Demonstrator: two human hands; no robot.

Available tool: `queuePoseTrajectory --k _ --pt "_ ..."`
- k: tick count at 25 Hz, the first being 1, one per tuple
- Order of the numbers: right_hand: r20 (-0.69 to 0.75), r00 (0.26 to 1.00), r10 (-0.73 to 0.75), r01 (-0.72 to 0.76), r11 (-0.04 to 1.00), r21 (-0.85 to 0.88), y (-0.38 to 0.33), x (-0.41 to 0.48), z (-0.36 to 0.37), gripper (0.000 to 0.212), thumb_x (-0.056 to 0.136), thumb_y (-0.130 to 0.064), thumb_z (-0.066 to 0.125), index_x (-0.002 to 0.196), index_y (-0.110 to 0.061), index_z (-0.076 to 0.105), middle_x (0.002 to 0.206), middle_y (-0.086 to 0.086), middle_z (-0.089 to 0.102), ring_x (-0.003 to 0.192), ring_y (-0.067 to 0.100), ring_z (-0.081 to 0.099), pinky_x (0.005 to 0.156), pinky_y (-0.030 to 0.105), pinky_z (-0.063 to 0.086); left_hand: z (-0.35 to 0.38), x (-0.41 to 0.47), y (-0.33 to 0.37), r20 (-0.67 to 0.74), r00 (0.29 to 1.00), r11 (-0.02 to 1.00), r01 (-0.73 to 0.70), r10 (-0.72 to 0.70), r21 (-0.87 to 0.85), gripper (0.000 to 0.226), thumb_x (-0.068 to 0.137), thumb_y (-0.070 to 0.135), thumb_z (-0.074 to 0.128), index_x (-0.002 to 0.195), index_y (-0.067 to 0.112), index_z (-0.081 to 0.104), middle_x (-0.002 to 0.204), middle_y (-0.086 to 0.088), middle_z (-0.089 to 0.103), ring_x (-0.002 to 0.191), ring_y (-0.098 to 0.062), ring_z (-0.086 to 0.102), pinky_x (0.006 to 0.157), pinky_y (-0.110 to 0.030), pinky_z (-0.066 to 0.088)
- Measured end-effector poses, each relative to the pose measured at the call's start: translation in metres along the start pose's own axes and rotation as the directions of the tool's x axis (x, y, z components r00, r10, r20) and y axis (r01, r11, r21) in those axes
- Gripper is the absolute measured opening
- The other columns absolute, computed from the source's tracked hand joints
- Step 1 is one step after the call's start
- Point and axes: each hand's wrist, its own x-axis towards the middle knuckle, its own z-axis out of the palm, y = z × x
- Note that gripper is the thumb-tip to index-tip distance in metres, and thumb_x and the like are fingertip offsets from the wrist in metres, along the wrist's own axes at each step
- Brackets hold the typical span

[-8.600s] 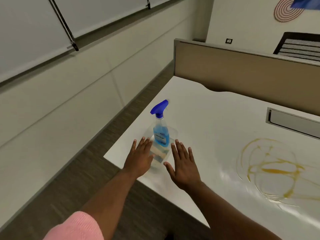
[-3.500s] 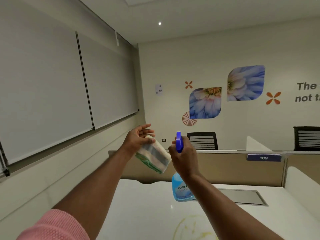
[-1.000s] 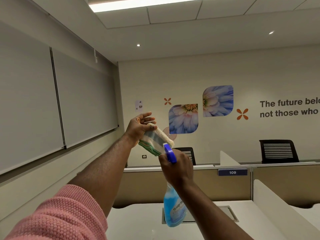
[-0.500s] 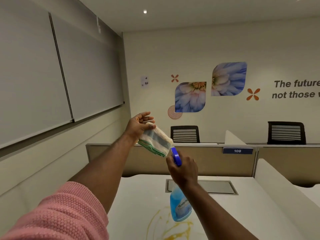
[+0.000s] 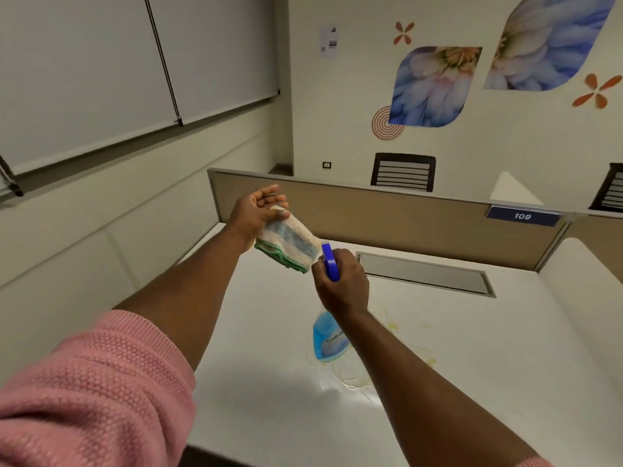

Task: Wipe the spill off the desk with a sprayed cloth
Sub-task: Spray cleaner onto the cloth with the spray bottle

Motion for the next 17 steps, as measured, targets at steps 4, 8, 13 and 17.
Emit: queuePoseTrajectory --k 4,8,13,17 --pt "0.134 0.991 0.005 -0.013 0.998 0.060 0.002 -0.038 0.050 0.018 0.087 -0.045 0.059 0.094 -0.031 0.051 0.084 -0.009 0.059 0.067 0.012 0.058 0.057 0.021 0.047 -0.055 -0.015 -0.031 -0.074 0.996 0.998 0.056 -0.055 0.015 0.070 0.073 -0.011 0.081 0.136 0.009 0.057 0.118 -0.009 0.071 0.108 -0.021 0.072 0.086 -0.029 0.060" --pt "0.191 0.981 0.020 -0.035 0.997 0.074 -0.004 -0.071 0.095 0.020 0.088 -0.048 0.059 0.095 -0.037 0.045 0.089 -0.009 0.058 0.071 0.015 0.059 0.060 0.027 0.052 -0.098 -0.031 -0.052 -0.128 0.988 0.994 0.091 -0.084 0.053 0.068 0.075 -0.007 0.081 0.137 0.010 0.058 0.122 -0.008 0.071 0.110 -0.020 0.072 0.088 -0.031 0.061" --pt "0.262 0.964 0.043 -0.056 0.997 0.043 -0.012 -0.100 0.150 0.041 0.090 -0.059 0.067 0.108 -0.031 0.043 0.097 -0.011 0.051 0.074 0.012 0.055 0.056 0.017 0.039 -0.151 -0.051 -0.068 -0.208 0.970 0.990 0.136 -0.122 0.050 0.066 0.076 -0.008 0.080 0.136 0.010 0.058 0.121 -0.007 0.071 0.109 -0.018 0.072 0.081 -0.025 0.061" --pt "0.277 0.953 0.123 -0.123 0.992 -0.017 -0.023 -0.112 0.181 0.063 0.083 -0.075 0.063 0.116 -0.026 0.041 0.103 -0.013 0.043 0.079 0.010 0.055 0.054 0.012 0.034 -0.181 -0.057 -0.074 -0.239 0.961 0.987 0.153 -0.137 0.051 0.065 0.077 -0.008 0.079 0.135 0.010 0.058 0.121 -0.006 0.071 0.111 -0.019 0.071 0.084 -0.027 0.061"
